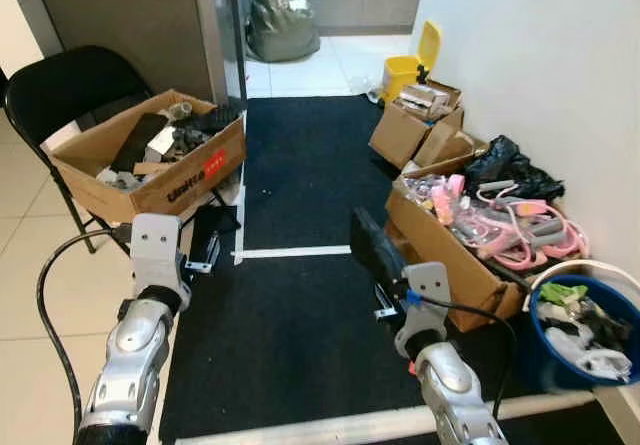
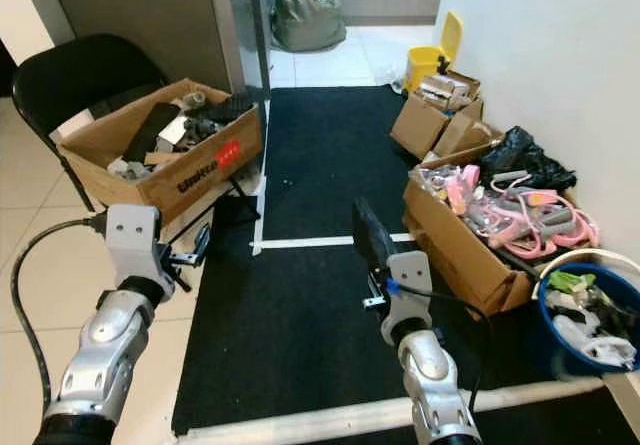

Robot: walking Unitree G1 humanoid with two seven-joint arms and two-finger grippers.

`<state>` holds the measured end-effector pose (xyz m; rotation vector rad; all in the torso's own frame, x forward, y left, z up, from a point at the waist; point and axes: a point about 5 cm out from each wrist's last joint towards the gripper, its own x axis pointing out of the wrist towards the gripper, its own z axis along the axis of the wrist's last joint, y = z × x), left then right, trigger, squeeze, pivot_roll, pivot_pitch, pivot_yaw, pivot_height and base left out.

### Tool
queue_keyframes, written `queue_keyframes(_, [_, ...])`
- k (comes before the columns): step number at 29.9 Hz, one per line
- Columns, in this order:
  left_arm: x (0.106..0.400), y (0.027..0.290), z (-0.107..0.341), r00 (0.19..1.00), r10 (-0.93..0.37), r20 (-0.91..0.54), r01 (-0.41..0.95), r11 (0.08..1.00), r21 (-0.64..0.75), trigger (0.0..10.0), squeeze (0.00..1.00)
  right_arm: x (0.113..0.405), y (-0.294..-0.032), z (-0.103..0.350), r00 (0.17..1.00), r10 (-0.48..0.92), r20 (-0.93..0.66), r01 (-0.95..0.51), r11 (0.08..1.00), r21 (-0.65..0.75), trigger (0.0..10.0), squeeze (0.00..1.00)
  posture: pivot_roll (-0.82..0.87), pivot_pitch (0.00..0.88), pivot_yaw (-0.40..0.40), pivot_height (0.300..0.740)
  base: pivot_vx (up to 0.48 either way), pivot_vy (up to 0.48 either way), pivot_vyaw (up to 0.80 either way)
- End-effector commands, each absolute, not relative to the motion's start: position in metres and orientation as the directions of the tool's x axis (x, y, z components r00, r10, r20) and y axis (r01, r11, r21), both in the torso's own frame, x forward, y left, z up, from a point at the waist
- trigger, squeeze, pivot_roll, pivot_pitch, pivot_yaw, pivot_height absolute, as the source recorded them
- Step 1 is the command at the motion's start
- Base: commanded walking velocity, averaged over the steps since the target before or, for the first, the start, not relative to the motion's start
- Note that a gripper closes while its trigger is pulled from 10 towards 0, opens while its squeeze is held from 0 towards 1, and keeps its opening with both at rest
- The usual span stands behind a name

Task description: Picking trash to rubbish bin

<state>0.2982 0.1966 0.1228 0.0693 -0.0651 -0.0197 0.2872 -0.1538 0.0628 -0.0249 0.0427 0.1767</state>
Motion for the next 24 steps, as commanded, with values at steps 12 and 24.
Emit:
queue_keyframes(12, [0.2961,0.1953,0.1193,0.998,-0.030,0.048,0.026,0.997,0.077,10.0,0.00,0.2875,-0.1612,0.0629,0.989,0.139,-0.045,-0.139,0.990,0.000,10.0,0.00,0.00,0.108,0.033,0.740,0.346,0.000,-0.09])
queue_keyframes(24, [0.2963,0.1942,0.1192,0.998,-0.028,0.048,0.025,0.997,0.073,10.0,0.00,0.2892,-0.1628,0.0624,0.990,0.129,-0.054,-0.131,0.991,-0.026,10.0,0.00,0.00,0.110,0.031,0.740,0.346,0.000,-0.43])
